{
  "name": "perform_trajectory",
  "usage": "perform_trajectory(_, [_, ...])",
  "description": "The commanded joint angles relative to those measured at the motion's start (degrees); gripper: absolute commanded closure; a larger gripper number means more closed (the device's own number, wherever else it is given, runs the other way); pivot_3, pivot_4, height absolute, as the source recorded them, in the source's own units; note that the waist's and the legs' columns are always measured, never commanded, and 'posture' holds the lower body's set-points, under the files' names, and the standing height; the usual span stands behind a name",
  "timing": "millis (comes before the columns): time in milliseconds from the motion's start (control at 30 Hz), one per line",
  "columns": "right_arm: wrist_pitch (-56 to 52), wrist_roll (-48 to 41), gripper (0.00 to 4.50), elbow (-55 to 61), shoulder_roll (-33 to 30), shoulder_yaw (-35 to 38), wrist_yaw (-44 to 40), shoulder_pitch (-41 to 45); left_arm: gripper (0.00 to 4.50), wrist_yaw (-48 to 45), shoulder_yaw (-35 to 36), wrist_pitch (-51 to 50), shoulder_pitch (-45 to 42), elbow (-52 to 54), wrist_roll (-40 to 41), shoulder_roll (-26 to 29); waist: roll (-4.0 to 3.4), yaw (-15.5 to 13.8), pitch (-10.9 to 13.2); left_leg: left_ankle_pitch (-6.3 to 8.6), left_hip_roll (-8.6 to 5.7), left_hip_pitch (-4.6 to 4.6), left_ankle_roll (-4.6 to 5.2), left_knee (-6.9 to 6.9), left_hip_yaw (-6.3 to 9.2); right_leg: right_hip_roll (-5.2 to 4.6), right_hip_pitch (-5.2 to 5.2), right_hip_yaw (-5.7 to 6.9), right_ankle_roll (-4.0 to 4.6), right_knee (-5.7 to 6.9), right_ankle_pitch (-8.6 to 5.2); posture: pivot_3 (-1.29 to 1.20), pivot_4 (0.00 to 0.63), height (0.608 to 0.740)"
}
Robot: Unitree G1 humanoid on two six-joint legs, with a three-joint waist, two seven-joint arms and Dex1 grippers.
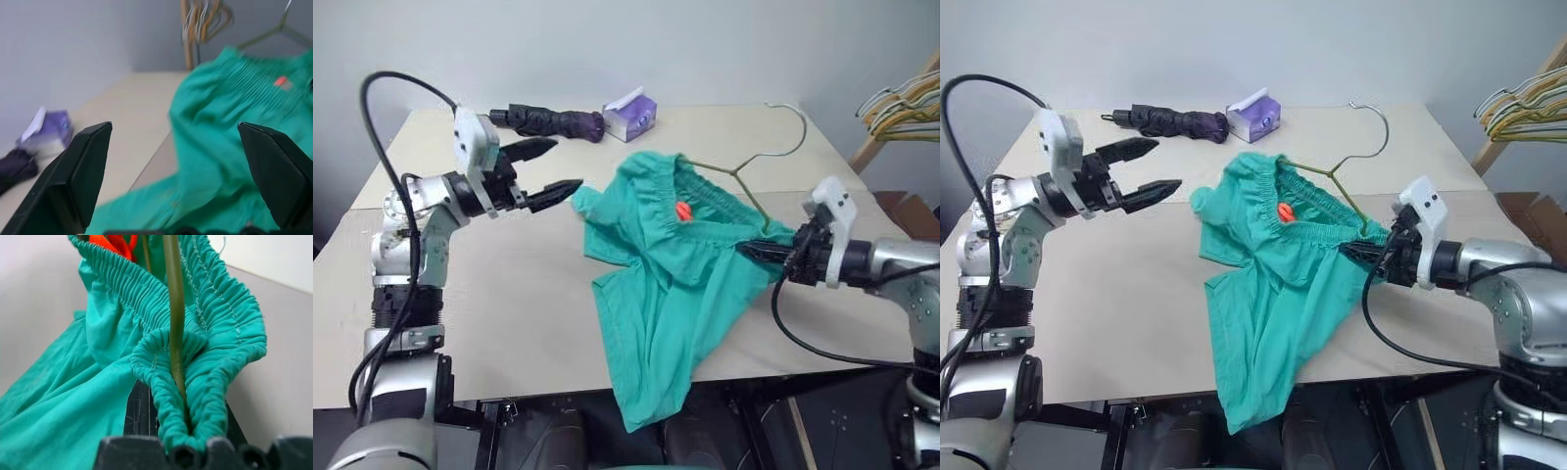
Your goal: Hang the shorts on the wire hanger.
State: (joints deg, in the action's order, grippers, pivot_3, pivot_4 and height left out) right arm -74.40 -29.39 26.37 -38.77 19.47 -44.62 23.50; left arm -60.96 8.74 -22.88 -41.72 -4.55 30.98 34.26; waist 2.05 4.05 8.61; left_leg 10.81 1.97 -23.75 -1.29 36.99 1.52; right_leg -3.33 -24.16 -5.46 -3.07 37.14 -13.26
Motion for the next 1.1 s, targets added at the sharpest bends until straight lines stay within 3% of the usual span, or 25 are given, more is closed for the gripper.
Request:
perform_trajectory(33, [-7.52, 1.03, 4.5, 6.41, 3.63, 6.05, 9.52, -1.26, 0.04, 2.45, 1.28, -6.06, -0.77, 6.38, 5.98, -1.08, 0.0, 0.18, 0.0, 0.0, 0.0, 0.0, 0.0, 0.0, -0.01, 0.0, 0.0, -0.01, 0.0, 0.0, 0.0, -0.14, 0.113, 0.74])
perform_trajectory(200, [-15.73, 4.42, 4.5, 12.29, 9.68, 11.72, 18.76, -3.12, 0.04, 3.67, 0.18, -10.53, -4.82, 6.66, 9.48, -3.06, 0.0, 0.86, -0.02, -0.02, -0.02, 0.0, -0.03, 0.03, -0.02, 0.0, 0.02, -0.02, -0.07, -0.02, -0.01, -0.21, 0.094, 0.74])
perform_trajectory(533, [-18.09, 10.67, 4.5, 7.37, 6.09, 19.69, 27.35, -1.36, 0.04, 3.81, -2.7, -11.74, -10.4, 4.01, 9.59, -7.45, -0.28, 7.07, -0.43, -0.04, -0.05, -0.03, -0.06, 0.03, -0.03, -0.02, 0.04, -0.07, -0.44, -0.07, -0.18, -0.3, 0.078, 0.74])
perform_trajectory(733, [-18.09, 16.1, 4.5, -2.53, 2.25, 21.31, 33.52, 5.35, 0.04, 8.0, -1.35, -13.19, -11.59, 5.18, 10.7, -9.45, -0.65, 11.95, -0.64, -0.04, -0.07, 0.0, -0.06, 0.03, -0.05, -0.02, 0.07, -0.17, -0.55, -0.04, -0.22, -0.33, 0.084, 0.74])
perform_trajectory(867, [-15.31, 21.18, 4.5, -13.76, -0.15, 20.39, 39.2, 15.15, 0.04, 8.41, -1.13, -10.92, -11.88, 3.89, 9.49, -9.54, -0.91, 14.81, -0.8, -0.04, -0.11, 0.08, -0.05, -0.03, -0.08, -0.03, 0.12, -0.26, -0.58, -0.04, -0.22, -0.31, 0.061, 0.74])
perform_trajectory(1100, [-5.73, 24.18, 4.5, -31.92, -4.6, 21.73, 44.18, 27.48, 0.04, 10.3, -0.63, -9.29, -11.62, 4.63, 9.22, -9.53, -1.18, 17.16, -1.18, -0.04, -0.19, 0.25, -0.05, -0.14, -0.08, -0.1, 0.24, -0.3, -0.62, -0.05, -0.22, -0.3, 0.037, 0.74])
